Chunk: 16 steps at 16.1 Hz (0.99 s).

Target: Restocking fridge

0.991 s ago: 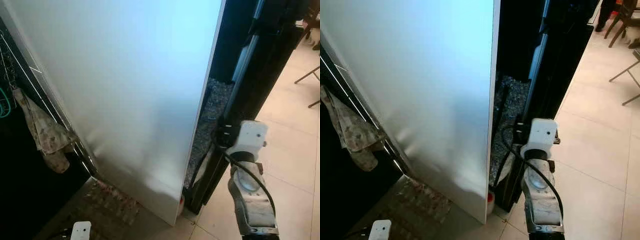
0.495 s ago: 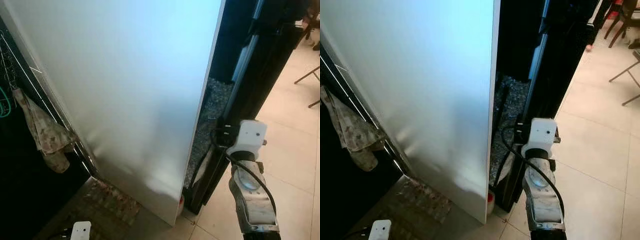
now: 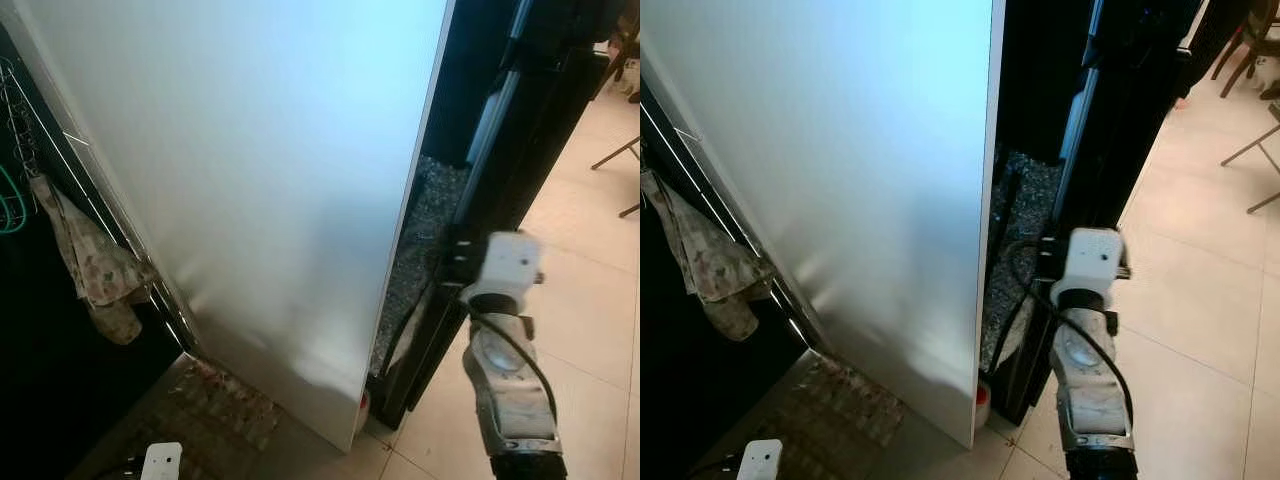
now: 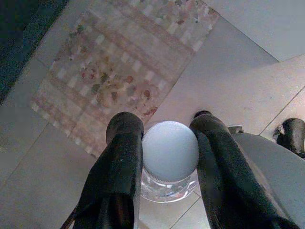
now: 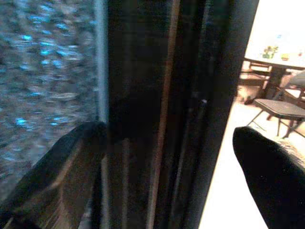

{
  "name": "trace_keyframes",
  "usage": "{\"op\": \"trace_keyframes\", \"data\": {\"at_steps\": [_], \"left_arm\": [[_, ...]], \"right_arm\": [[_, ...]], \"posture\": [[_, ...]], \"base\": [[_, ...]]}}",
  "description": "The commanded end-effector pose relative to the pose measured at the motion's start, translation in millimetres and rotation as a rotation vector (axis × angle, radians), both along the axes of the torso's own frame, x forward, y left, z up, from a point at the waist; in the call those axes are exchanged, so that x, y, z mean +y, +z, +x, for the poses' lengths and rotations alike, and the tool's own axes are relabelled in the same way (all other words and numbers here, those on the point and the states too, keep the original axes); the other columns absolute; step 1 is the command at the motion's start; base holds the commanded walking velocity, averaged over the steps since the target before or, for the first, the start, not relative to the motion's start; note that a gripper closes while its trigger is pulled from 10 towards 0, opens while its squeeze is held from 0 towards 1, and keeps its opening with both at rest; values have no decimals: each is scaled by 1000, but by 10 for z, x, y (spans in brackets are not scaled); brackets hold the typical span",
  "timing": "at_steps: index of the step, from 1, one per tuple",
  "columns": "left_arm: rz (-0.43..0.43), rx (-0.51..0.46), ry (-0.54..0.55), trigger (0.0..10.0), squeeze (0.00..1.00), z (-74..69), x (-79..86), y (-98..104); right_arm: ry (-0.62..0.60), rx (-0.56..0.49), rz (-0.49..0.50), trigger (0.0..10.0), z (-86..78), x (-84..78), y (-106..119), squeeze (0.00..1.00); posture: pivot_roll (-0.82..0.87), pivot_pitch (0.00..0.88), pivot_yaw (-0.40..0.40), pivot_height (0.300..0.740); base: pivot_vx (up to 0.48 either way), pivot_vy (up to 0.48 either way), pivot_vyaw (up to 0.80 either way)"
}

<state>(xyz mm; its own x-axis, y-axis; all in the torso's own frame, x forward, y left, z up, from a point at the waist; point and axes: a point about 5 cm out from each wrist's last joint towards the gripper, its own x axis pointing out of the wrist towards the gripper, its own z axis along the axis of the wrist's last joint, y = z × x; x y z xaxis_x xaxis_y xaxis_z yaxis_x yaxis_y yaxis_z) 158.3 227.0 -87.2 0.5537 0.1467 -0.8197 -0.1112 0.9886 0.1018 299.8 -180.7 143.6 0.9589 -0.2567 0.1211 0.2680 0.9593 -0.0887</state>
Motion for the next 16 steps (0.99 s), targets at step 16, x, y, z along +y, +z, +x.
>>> {"op": "trace_keyframes", "data": {"at_steps": [16], "left_arm": [[1,8,-7,10000,0,-8,25,1]], "right_arm": [[-408,29,-20,10000,-421,-732,-118,0]], "posture": [[-120,0,46,740]], "base": [[0,0,0]]}}
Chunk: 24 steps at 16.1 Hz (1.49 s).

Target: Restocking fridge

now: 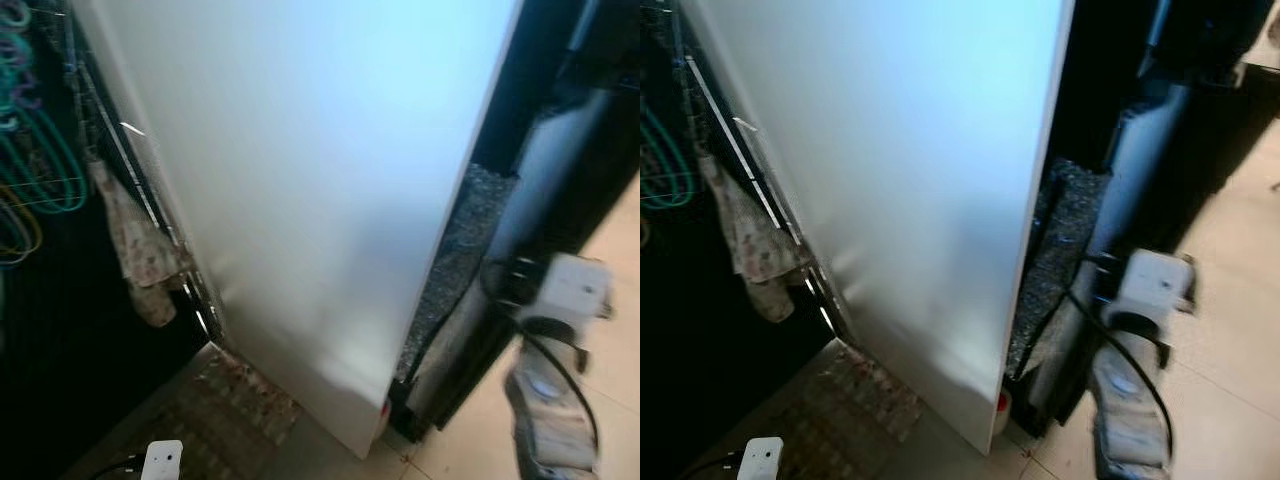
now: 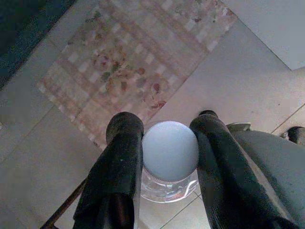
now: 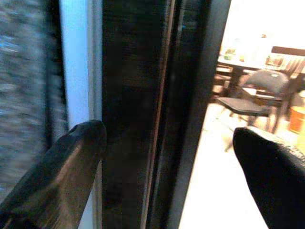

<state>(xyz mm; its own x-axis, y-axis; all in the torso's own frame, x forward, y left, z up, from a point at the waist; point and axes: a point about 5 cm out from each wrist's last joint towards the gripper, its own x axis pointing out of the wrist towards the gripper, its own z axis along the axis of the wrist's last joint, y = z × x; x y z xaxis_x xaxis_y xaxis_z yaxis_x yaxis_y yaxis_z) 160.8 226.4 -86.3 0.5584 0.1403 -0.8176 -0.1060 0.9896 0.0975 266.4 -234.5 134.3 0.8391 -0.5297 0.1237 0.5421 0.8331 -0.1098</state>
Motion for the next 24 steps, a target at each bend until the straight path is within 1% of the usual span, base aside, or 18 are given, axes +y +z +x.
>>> {"op": "trace_keyframes", "data": {"at_steps": [1,3,4,7,10,11,13,14,15,16,17,18,19,20,21,22,23,24], "left_arm": [[4,13,-2,10000,0,-33,28,-9],[4,16,-10,10000,0,-34,21,-11],[5,17,-13,10000,0,-35,19,-12],[8,21,-24,10000,0,-36,15,-13],[14,27,-35,10000,0,-39,11,-16],[18,31,-42,10000,0,-43,8,-19],[17,33,-43,10000,0,-46,2,-21],[17,34,-42,10000,0,-50,-1,-24],[18,37,-46,10000,0,-52,-4,-26],[17,36,-46,10000,0,-54,-8,-27],[17,37,-47,10000,0,-58,-12,-30],[16,39,-47,10000,0,-61,-16,-32],[15,39,-50,10000,0,-61,-16,-32],[16,42,-54,10000,0,-64,-15,-33],[16,44,-57,10000,0,-70,-16,-36],[16,49,-60,10000,0,-74,-17,-38],[15,55,-63,10000,0,-87,-17,-43],[14,56,-63,10000,0,-93,-16,-46]], "right_arm": [[-130,39,10,10000,-141,-253,-74,0],[-232,103,80,10000,-340,-462,-284,0],[-254,113,97,10000,-379,-498,-322,0],[-364,187,148,10000,-587,-714,-553,0],[-391,241,157,10000,-694,-792,-729,0],[-361,288,146,10000,-729,-810,-862,0],[-355,355,211,10000,-801,-847,-1066,0],[-350,465,302,10000,-936,-859,-1365,0],[-297,547,360,10000,-990,-805,-1546,0],[-259,587,368,10000,-1013,-766,-1629,0],[-189,705,380,10000,-1102,-668,-1814,0],[-132,851,427,10000,-1264,-528,-2025,0],[-98,882,474,10000,-1306,-443,-2096,0],[-46,953,506,10000,-1374,-332,-2182,0],[12,1020,484,10000,-1420,-267,-2231,0],[65,1052,476,10000,-1436,-210,-2258,0],[122,1079,500,10000,-1466,-119,-2302,0],[98,1067,533,10000,-1482,-105,-2313,0]], "posture": [[-126,0,44,740],[-133,0,45,740],[-135,0,45,740],[-143,0,45,740],[-148,0,46,740],[-151,0,46,740],[-150,0,44,740],[-154,0,44,740],[-155,0,44,740],[-158,0,44,740],[-161,0,45,740],[-161,0,49,740],[-163,0,50,740],[-173,0,53,740],[-168,0,52,740],[-165,0,51,740],[-154,0,49,740],[-151,0,51,740]], "base": [[0,0,0],[0,0,0],[0,0,0],[0,0,0],[0,0,0],[0,0,0],[0,0,0],[0,0,0],[0,0,0],[0,0,0],[0,0,0],[0,0,0],[0,0,0],[0,0,0],[0,0,0],[0,0,0],[0,0,0],[0,0,0]]}}
